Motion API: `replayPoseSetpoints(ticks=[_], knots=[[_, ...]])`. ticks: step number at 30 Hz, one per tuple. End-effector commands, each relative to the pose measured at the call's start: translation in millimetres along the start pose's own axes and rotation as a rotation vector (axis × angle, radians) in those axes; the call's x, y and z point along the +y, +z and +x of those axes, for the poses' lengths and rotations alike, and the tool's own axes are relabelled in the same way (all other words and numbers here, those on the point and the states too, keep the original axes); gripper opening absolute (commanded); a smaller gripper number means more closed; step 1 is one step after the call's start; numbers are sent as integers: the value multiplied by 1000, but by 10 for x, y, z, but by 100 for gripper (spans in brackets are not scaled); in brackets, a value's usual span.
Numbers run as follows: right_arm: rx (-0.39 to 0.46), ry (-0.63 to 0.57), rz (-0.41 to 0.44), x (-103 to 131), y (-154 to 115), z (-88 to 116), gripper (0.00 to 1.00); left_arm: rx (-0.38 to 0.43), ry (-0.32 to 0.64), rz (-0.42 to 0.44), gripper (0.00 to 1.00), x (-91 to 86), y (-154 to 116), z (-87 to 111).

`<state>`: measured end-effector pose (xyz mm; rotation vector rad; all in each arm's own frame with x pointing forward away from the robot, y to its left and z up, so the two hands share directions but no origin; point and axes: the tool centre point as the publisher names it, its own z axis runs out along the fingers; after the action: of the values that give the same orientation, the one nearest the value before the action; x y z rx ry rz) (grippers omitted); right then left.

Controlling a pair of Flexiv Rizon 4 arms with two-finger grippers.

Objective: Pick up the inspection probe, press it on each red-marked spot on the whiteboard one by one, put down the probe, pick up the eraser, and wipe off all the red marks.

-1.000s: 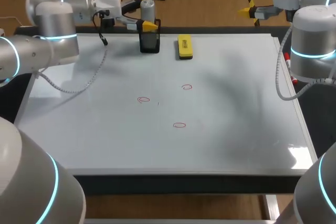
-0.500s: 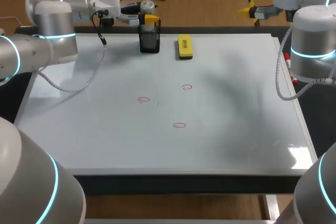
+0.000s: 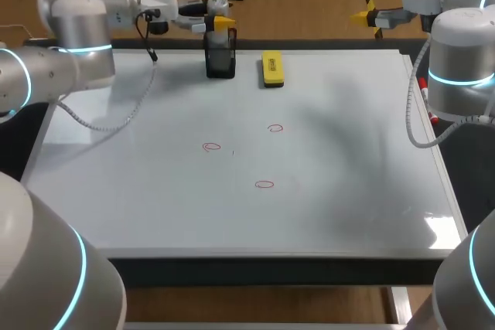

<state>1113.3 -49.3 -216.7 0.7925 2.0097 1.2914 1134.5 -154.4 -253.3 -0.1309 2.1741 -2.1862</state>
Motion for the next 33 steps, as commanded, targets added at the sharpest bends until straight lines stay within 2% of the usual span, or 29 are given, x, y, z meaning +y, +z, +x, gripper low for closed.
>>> replayPoseSetpoints(ticks=[1, 21, 33], knots=[[1, 0, 1, 3, 2, -5, 100, -9, -3, -12, 0, -93, -2, -8], [1, 0, 1, 3, 2, -5, 100, -42, 8, -1, 0, -437, -50, -16], [1, 0, 1, 3, 2, -5, 100, -48, 20, 40, 0, -648, -44, -47]])
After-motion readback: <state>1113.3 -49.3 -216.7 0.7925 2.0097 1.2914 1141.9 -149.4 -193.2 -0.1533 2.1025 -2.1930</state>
